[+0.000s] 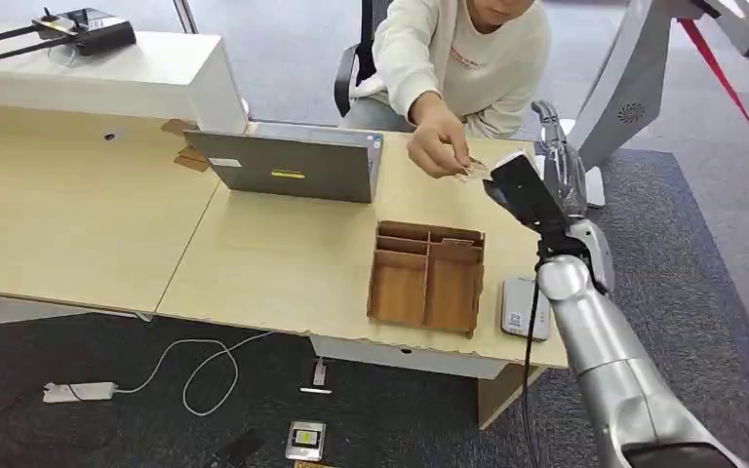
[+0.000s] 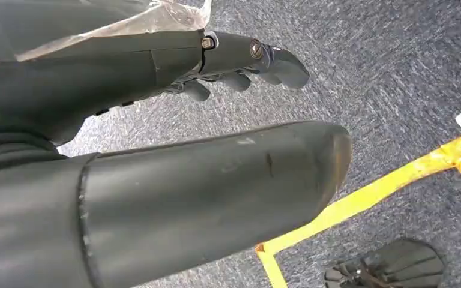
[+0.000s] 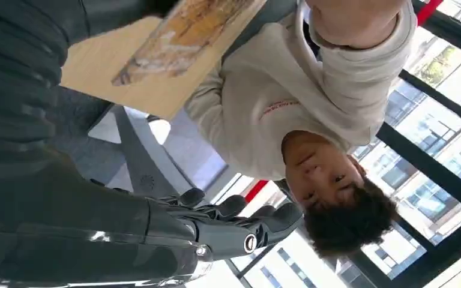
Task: Pass the card to the sensor for recognition and then transmit it.
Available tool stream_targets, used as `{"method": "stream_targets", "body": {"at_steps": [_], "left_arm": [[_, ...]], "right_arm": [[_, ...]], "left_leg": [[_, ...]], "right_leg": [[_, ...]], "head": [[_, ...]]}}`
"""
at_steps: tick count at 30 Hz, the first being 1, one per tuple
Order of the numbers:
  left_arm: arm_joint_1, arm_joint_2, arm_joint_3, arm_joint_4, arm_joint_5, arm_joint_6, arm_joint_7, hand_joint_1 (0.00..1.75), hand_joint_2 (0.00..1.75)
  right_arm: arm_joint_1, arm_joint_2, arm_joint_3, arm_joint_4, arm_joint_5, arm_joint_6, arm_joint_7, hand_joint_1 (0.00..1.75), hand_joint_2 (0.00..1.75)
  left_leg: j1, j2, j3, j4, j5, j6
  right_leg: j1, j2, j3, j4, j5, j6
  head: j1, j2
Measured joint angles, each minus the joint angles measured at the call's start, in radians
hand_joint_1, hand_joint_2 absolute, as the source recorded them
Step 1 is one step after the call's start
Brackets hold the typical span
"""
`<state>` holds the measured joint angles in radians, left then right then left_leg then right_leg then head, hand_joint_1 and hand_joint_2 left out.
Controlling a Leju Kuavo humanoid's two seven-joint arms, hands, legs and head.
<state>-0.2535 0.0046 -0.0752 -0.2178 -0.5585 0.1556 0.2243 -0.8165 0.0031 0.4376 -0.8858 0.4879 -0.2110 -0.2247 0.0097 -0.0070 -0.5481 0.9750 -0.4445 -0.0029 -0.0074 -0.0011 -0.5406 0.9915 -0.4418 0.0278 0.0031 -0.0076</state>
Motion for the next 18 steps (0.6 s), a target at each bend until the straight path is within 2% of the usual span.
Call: {"method": "stream_targets", "body": {"at_steps": [18], "left_arm": [[-0.003, 0.000, 0.000, 0.000, -0.003, 0.000, 0.002, 0.00, 0.00]], "right_arm": [[-0.026, 0.000, 0.000, 0.033, -0.050, -0.011, -0.030, 1.75, 1.75]], "left_leg": [[0.000, 0.000, 0.000, 0.000, 0.000, 0.000]], "right_leg": [[0.000, 0.000, 0.000, 0.000, 0.000, 0.000]], "head": [[0.000, 0.000]]}}
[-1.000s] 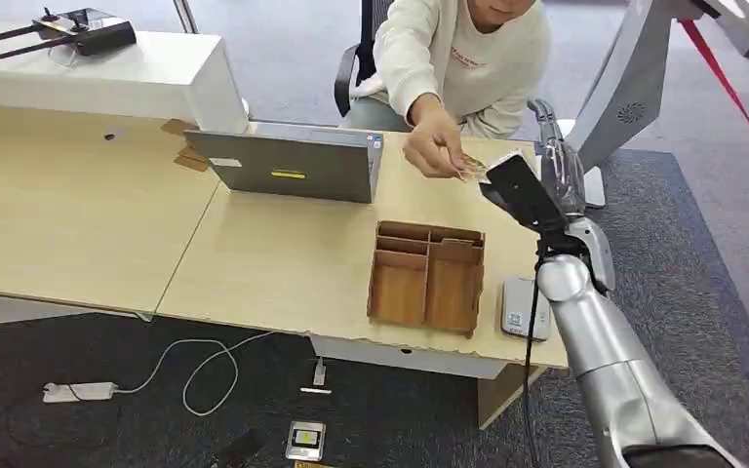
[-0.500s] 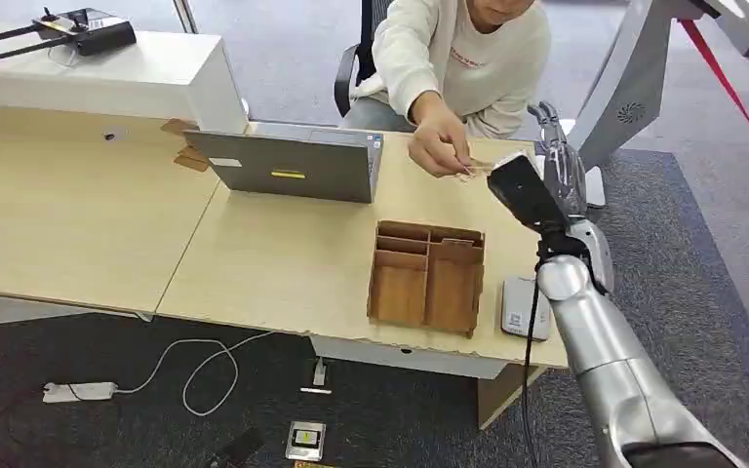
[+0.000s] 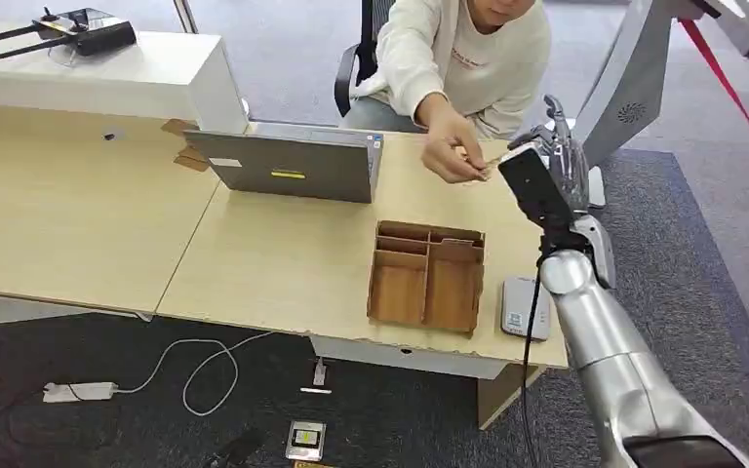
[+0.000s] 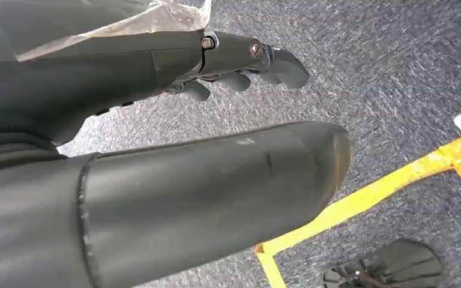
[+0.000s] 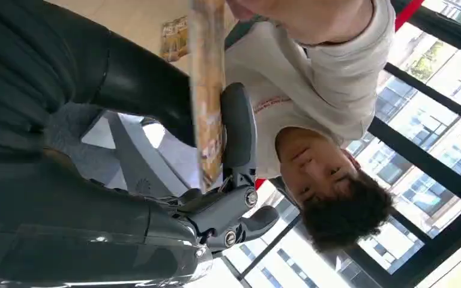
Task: Pass the card to the sensor for recognition and then transmit it.
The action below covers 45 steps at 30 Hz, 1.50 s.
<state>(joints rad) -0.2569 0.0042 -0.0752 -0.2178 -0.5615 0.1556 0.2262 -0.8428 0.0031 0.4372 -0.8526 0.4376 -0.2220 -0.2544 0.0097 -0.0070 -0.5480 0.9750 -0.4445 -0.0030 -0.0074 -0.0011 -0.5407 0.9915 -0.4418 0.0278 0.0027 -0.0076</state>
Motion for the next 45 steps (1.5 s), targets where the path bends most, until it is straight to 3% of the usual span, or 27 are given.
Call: {"method": "stream_targets", "body": {"at_steps": [15, 21, 26, 34, 38, 45], "left_arm": [[-0.003, -0.002, 0.000, 0.000, -0.011, 0.000, 0.004, 0.00, 0.00], [-0.002, -0.003, 0.000, 0.000, -0.009, 0.000, 0.004, 0.00, 0.00], [0.003, -0.003, 0.000, 0.000, 0.001, 0.006, 0.000, 0.00, 0.00], [0.013, -0.001, 0.000, 0.000, 0.010, 0.015, -0.006, 0.00, 0.00], [0.015, -0.001, 0.000, 0.000, 0.017, 0.015, -0.006, 0.00, 0.00], [0.019, 0.004, 0.000, 0.000, 0.043, 0.018, -0.006, 0.00, 0.00]], "right_arm": [[0.000, -0.001, 0.000, 0.011, 0.000, 0.002, 0.000, 1.75, 1.75], [0.000, -0.013, -0.002, 0.010, 0.003, 0.002, 0.030, 1.75, 1.75], [0.002, -0.066, -0.008, 0.011, 0.053, -0.034, 0.060, 1.75, 1.75], [0.020, -0.157, -0.039, 0.042, 0.095, -0.067, 0.042, 1.75, 1.75], [0.029, -0.194, -0.040, 0.065, 0.187, -0.111, 0.093, 1.75, 1.75], [0.095, -0.277, -0.040, 0.134, 0.289, -0.128, 0.072, 1.75, 1.75]], "left_leg": [[0.000, 0.000, 0.000, 0.000, 0.000, 0.000], [0.000, 0.000, 0.000, 0.000, 0.000, 0.000], [0.000, 0.000, 0.000, 0.000, 0.000, 0.000], [-0.001, 0.001, 0.000, 0.000, 0.000, 0.000], [0.001, -0.001, 0.000, 0.000, 0.000, 0.000], [0.000, 0.000, -0.001, 0.000, -0.001, 0.000]], "right_leg": [[0.000, 0.000, 0.000, 0.000, 0.000, 0.000], [0.000, 0.000, -0.001, 0.000, 0.000, 0.000], [0.000, 0.000, -0.001, 0.000, 0.000, 0.000], [-0.002, 0.003, -0.001, 0.000, 0.000, 0.000], [-0.002, 0.000, -0.001, -0.001, 0.000, 0.000], [-0.002, 0.001, -0.001, -0.001, 0.000, 0.000]], "head": [[0.000, 0.000], [0.000, 0.000], [0.000, 0.000], [0.000, 0.000], [0.000, 0.000], [0.000, 0.000]]}}
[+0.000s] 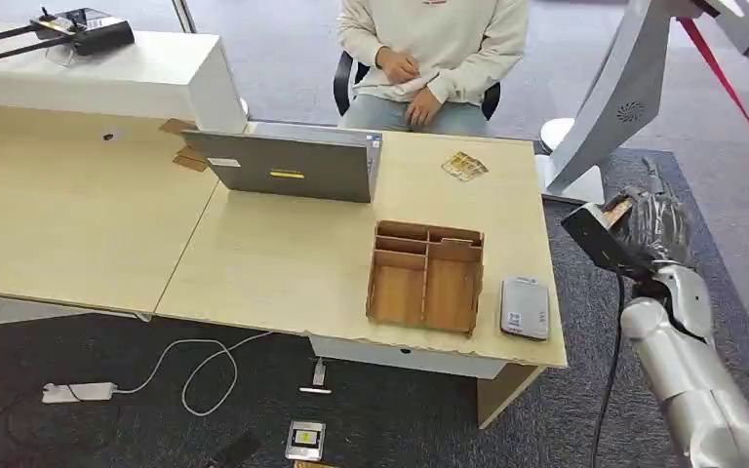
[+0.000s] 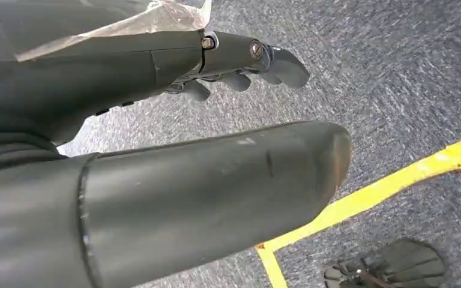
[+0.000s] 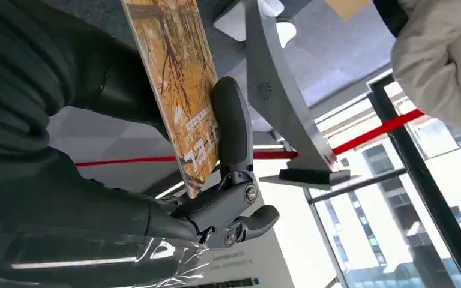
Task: Pass the card to the sensor for recognition and then transmit it.
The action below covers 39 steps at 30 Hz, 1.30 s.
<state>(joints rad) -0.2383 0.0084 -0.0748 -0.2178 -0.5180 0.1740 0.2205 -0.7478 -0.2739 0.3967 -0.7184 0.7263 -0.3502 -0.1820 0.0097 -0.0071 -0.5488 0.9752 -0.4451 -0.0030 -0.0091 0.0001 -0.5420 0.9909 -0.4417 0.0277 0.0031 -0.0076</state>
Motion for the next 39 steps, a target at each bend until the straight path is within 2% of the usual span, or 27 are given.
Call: {"method": "stream_targets", "body": {"at_steps": [6, 19, 39], "left_arm": [[0.005, 0.008, 0.002, 0.000, 0.016, 0.001, -0.004, 0.00, 0.00], [0.005, 0.011, 0.003, 0.000, 0.000, 0.006, -0.009, 0.00, 0.00], [0.004, 0.011, 0.003, 0.000, -0.008, -0.005, -0.012, 0.00, 0.00]], "right_arm": [[0.033, -0.021, 0.001, 0.054, 0.042, 0.008, -0.003, 1.75, 1.75], [0.105, -0.007, 0.010, 0.122, 0.100, 0.021, 0.037, 1.75, 1.75], [0.132, 0.048, 0.013, 0.061, 0.143, 0.074, 0.061, 1.75, 1.75]], "left_leg": [[0.000, 0.000, 0.000, 0.000, 0.000, 0.000], [0.000, 0.000, 0.000, 0.000, 0.000, 0.000], [0.000, 0.001, 0.000, 0.000, 0.000, 0.000]], "right_leg": [[0.000, 0.000, 0.000, 0.000, 0.000, 0.000], [0.000, 0.000, 0.000, 0.000, 0.000, 0.000], [0.001, 0.000, 0.000, 0.000, 0.000, 0.000]], "head": [[0.000, 0.000], [0.000, 0.000], [0.000, 0.000]]}}
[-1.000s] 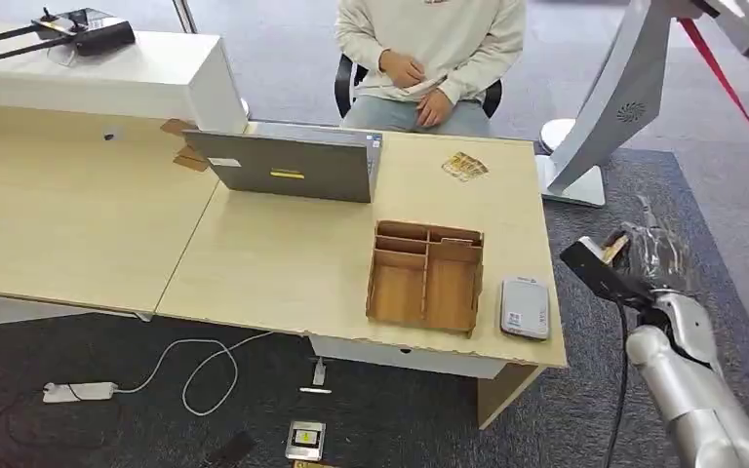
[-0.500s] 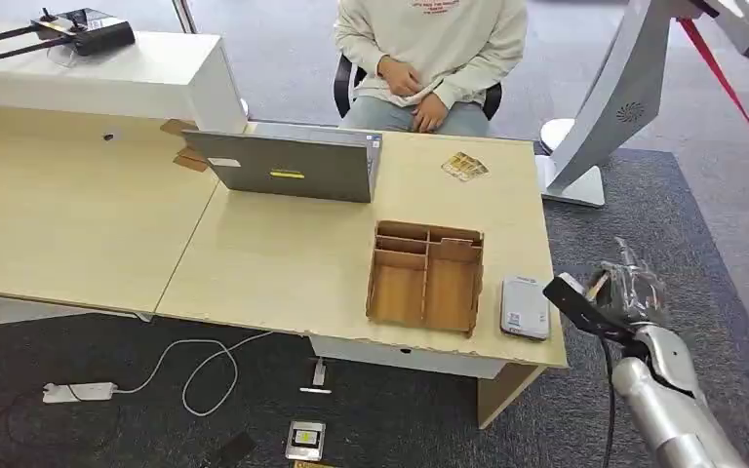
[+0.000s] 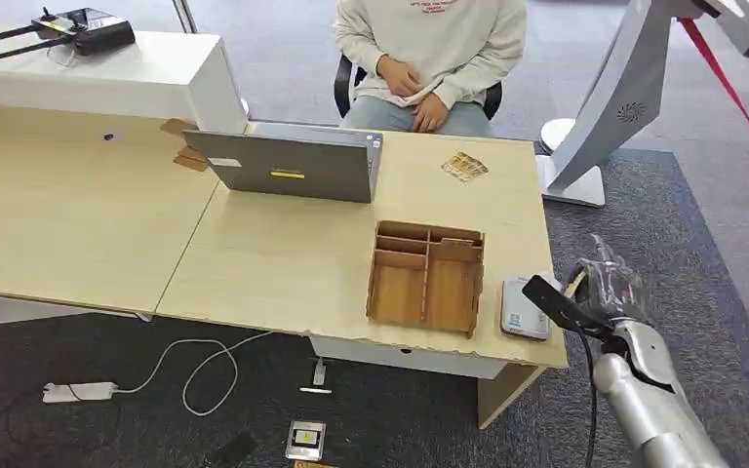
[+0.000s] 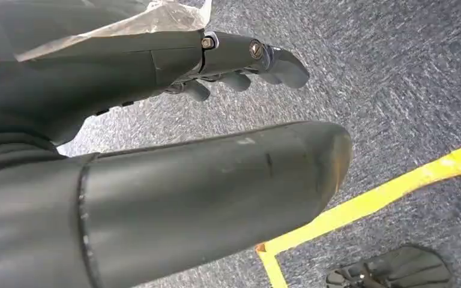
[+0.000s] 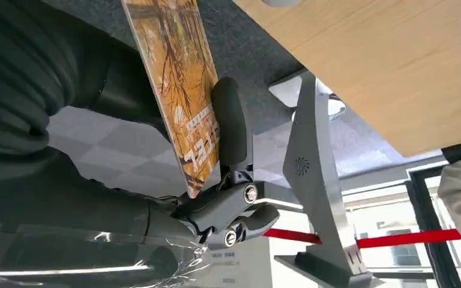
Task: Pass the card to the sensor for recognition and then transmit it.
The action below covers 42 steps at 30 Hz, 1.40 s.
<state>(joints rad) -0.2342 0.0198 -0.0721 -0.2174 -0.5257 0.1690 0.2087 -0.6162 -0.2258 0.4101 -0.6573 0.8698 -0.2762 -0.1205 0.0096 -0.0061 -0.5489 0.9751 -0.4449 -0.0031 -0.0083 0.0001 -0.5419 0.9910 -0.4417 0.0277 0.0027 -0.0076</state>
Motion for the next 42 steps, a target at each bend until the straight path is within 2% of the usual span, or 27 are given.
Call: {"method": "stream_targets", "body": {"at_steps": [9, 15, 27, 42], "left_arm": [[-0.020, -0.003, -0.003, 0.000, -0.034, -0.020, 0.019, 0.00, 0.00], [-0.028, -0.006, -0.011, 0.000, -0.036, -0.023, 0.024, 0.00, 0.00], [-0.029, -0.006, -0.020, 0.000, -0.032, -0.023, 0.030, 0.00, 0.00], [-0.029, -0.005, -0.020, 0.000, -0.027, -0.022, 0.031, 0.00, 0.00]], "right_arm": [[0.011, 0.047, 0.002, -0.076, 0.020, 0.051, 0.011, 1.75, 1.75], [0.011, 0.074, 0.005, -0.109, 0.029, 0.058, 0.018, 1.75, 1.75], [0.009, 0.078, 0.006, -0.103, 0.062, 0.074, 0.002, 1.75, 1.75], [-0.003, 0.080, 0.014, -0.038, 0.113, 0.077, 0.018, 1.75, 1.75]], "left_leg": [[0.000, 0.000, 0.000, 0.000, 0.000, 0.000], [0.000, 0.000, 0.000, 0.000, 0.000, 0.000], [0.000, 0.000, 0.000, 0.000, 0.000, 0.000], [0.000, 0.000, 0.000, 0.000, 0.000, 0.000]], "right_leg": [[0.000, 0.000, 0.000, 0.000, 0.000, 0.000], [0.001, 0.000, 0.000, 0.000, 0.000, 0.000], [0.001, 0.000, 0.000, 0.000, 0.000, 0.000], [0.001, 0.000, 0.000, 0.000, 0.000, 0.000]], "head": [[0.000, 0.000], [0.000, 0.000], [0.000, 0.000], [0.000, 0.000]]}}
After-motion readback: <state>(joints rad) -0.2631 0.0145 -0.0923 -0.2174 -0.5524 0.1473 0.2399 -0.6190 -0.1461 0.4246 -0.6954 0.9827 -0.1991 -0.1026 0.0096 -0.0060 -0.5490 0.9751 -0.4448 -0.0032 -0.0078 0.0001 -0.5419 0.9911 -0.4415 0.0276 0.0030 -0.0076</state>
